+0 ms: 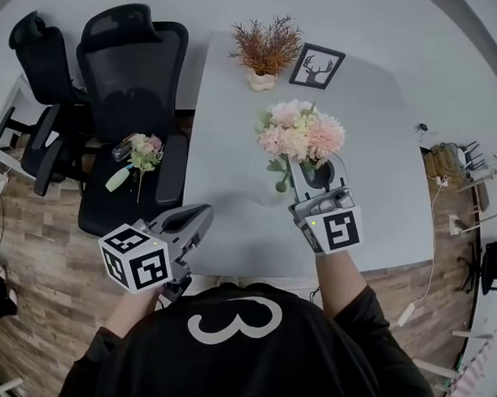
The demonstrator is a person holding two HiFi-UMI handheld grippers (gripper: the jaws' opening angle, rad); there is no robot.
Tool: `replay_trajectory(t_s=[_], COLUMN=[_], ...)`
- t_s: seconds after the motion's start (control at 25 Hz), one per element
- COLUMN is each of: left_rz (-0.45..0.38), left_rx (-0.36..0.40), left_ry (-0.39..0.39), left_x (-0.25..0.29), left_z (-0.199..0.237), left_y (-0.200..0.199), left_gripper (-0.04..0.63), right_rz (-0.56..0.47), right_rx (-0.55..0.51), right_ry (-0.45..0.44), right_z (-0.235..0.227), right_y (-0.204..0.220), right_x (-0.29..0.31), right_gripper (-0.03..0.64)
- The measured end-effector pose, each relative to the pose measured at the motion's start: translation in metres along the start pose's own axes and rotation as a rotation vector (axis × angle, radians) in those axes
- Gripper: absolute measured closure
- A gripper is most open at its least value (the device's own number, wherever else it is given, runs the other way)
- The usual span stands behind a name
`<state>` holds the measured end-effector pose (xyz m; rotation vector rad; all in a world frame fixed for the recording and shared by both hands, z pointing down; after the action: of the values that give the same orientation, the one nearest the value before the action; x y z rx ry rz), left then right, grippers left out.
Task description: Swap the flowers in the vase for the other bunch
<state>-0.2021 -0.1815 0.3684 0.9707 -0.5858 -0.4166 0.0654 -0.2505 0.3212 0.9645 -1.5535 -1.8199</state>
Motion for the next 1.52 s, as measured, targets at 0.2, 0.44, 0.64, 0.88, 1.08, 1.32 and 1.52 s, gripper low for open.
replay_trajectory(t_s=[0.2,0.44,0.64,0.88,1.08,1.32,1.52], left_rz=[0.032,0.053,0.055,0.065,0.063,0.058,0.031], left_rx=[-0.01,-0.01,-0.014,-0.007,0.001,-0.001,0.014], left_ry=[0.0,0.005,-0.001,-0.001,-0.001,0.008,0.008], left_x=[0.005,0.013,0.013,0.014,0.016,0.015,0.004], left_z=[0.01,0.013,0.012,0.008,0.002,-0.015,-0.032], left_y=[0.006,0.005,0.008,0.008,0.008,0.014,0.017], left_gripper=[0.583,0.584,0.584,0.583,0.584,0.584,0.584], right_rz=[0.051,0.076,0.102,0.158,0.208,0.278,0.339], right_rx=[0.028,0.071,0.075,0.105,0.115,0.196,0.206], right_ry=[-0.001,0.008,-0.012,-0.016,-0.038,-0.006,0.01], right_z=[0.002,-0.001,0.002,0.001,0.001,-0.008,-0.008], right_y=[0.028,0.043,0.05,0.061,0.063,0.06,0.056], right_x=[-0.001,-0.004,-0.009,-0.013,-0.015,-0.017,-0.021], right_gripper=[0.532,0.531,0.531,0.523,0.52,0.495,0.433])
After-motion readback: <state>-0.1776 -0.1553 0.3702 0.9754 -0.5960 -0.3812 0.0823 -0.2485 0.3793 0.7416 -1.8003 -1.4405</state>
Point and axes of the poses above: the fingertips, and each gripper's own axes: x forward along the fingers, z to its left, y out of its underside, the point moved 10 cm from there along -x, backward along the fingers, and after that the axes turned 11 degrees about x, right-handed, at the moved point
